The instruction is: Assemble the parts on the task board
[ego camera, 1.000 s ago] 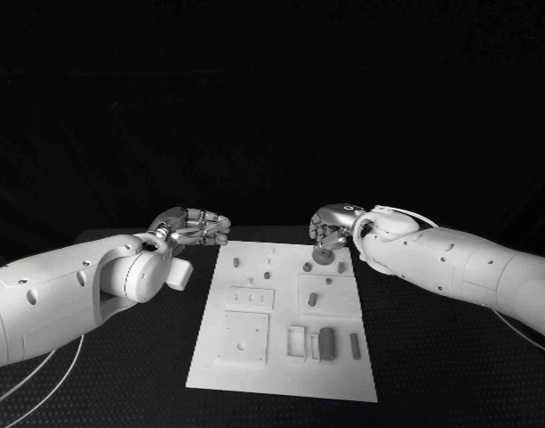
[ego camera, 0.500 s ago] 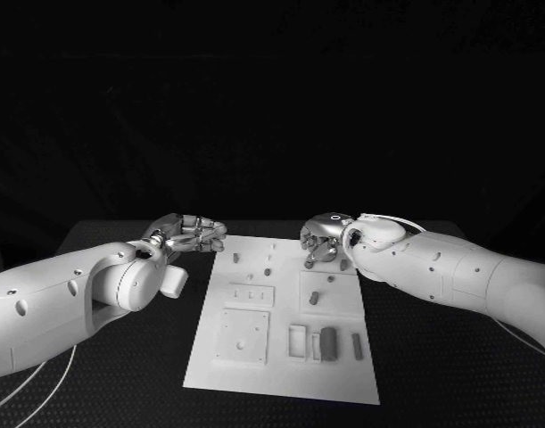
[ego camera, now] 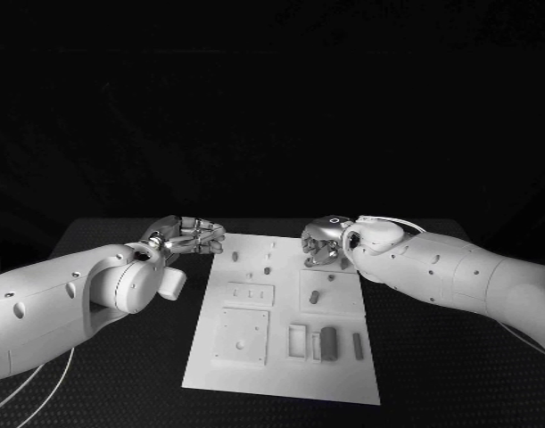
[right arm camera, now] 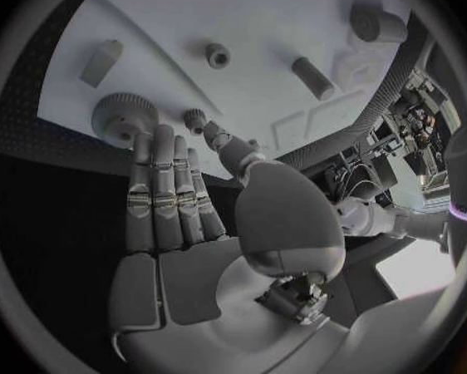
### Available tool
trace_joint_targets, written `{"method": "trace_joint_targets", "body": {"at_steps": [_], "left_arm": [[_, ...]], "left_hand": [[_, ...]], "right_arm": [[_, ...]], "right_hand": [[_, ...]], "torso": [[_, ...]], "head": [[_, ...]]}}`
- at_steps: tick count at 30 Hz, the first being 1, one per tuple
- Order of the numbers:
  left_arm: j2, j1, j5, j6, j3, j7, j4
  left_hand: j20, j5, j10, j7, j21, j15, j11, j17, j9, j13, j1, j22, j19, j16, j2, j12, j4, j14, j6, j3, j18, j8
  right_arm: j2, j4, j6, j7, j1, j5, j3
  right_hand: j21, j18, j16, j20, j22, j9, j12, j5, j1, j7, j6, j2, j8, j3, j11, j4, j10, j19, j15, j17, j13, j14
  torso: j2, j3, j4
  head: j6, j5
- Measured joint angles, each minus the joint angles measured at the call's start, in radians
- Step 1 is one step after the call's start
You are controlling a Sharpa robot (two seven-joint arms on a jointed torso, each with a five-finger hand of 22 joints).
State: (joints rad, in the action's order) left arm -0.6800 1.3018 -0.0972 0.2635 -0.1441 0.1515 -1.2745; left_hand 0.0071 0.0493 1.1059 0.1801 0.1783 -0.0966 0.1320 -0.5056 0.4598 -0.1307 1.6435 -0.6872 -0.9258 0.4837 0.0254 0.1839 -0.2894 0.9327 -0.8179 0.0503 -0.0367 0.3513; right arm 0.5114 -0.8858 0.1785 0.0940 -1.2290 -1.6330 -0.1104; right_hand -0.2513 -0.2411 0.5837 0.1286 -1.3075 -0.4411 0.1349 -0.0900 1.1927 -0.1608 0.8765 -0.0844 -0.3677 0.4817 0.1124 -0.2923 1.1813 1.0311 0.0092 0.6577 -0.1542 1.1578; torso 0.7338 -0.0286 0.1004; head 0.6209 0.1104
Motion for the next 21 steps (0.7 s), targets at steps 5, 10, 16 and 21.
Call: {"method": "trace_joint_targets", "body": {"at_steps": [5, 10, 16, 21], "left_arm": [[0.001, 0.000, 0.000, -0.002, 0.000, 0.000, 0.001], [0.001, 0.000, 0.000, -0.004, 0.000, 0.000, 0.002], [0.003, -0.002, 0.000, -0.006, 0.000, -0.001, 0.006], [0.004, -0.004, 0.000, -0.008, 0.000, -0.001, 0.009]], "left_hand": [[0.000, 0.000, 0.000, 0.000, 0.000, 0.000, 0.000, -0.002, -0.001, 0.000, -0.003, 0.000, 0.000, -0.004, -0.003, -0.004, 0.000, 0.000, 0.000, 0.000, 0.000, -0.004], [0.000, 0.000, 0.000, 0.000, 0.000, 0.000, 0.000, -0.004, -0.001, 0.001, -0.007, 0.000, 0.000, -0.004, 0.001, -0.004, 0.000, 0.000, 0.000, 0.000, 0.001, -0.004], [0.000, 0.000, 0.000, 0.000, -0.004, 0.000, 0.000, -0.005, -0.002, 0.001, -0.011, 0.001, 0.000, -0.008, -0.003, -0.008, 0.000, 0.000, 0.000, 0.000, 0.001, -0.004], [0.000, 0.000, 0.000, 0.000, -0.004, 0.000, 0.000, -0.006, -0.002, 0.001, -0.011, 0.001, 0.000, -0.008, -0.003, -0.008, 0.000, 0.000, 0.000, 0.000, 0.001, -0.004]], "right_arm": [[-0.005, 0.002, -0.003, -0.002, 0.003, -0.006, 0.000], [-0.009, 0.007, -0.006, -0.003, 0.003, -0.009, 0.000], [-0.009, 0.011, -0.011, -0.004, 0.009, -0.013, 0.001], [-0.008, 0.009, -0.011, -0.004, 0.007, -0.017, 0.002]], "right_hand": [[-0.009, 0.000, 0.000, 0.000, 0.000, 0.007, -0.027, 0.000, 0.003, -0.013, -0.013, -0.011, 0.019, 0.000, 0.014, 0.000, -0.029, 0.000, 0.008, 0.012, 0.014, 0.008], [-0.010, -0.008, 0.004, -0.004, 0.000, 0.008, -0.027, 0.000, 0.003, -0.013, -0.013, -0.011, 0.022, 0.000, 0.014, 0.000, -0.029, 0.004, 0.009, 0.014, 0.016, 0.009], [-0.013, -0.013, 0.005, -0.004, 0.000, 0.008, -0.027, 0.000, 0.003, -0.013, -0.013, -0.011, 0.022, 0.000, 0.014, 0.000, -0.029, 0.004, 0.009, 0.018, 0.018, 0.009], [-0.020, -0.014, 0.004, -0.006, -0.001, 0.008, -0.027, 0.000, 0.006, -0.005, -0.005, -0.008, 0.022, 0.003, 0.007, -0.003, -0.021, 0.009, 0.004, 0.025, 0.019, 0.014]], "torso": [[0.004, 0.0000, 0.0010], [0.007, -0.0003, 0.0017], [0.011, -0.0012, 0.0021], [0.014, -0.0018, 0.0016]], "head": [[-0.002, 0.000], [-0.003, 0.001], [0.000, 0.001], [0.004, 0.000]]}}
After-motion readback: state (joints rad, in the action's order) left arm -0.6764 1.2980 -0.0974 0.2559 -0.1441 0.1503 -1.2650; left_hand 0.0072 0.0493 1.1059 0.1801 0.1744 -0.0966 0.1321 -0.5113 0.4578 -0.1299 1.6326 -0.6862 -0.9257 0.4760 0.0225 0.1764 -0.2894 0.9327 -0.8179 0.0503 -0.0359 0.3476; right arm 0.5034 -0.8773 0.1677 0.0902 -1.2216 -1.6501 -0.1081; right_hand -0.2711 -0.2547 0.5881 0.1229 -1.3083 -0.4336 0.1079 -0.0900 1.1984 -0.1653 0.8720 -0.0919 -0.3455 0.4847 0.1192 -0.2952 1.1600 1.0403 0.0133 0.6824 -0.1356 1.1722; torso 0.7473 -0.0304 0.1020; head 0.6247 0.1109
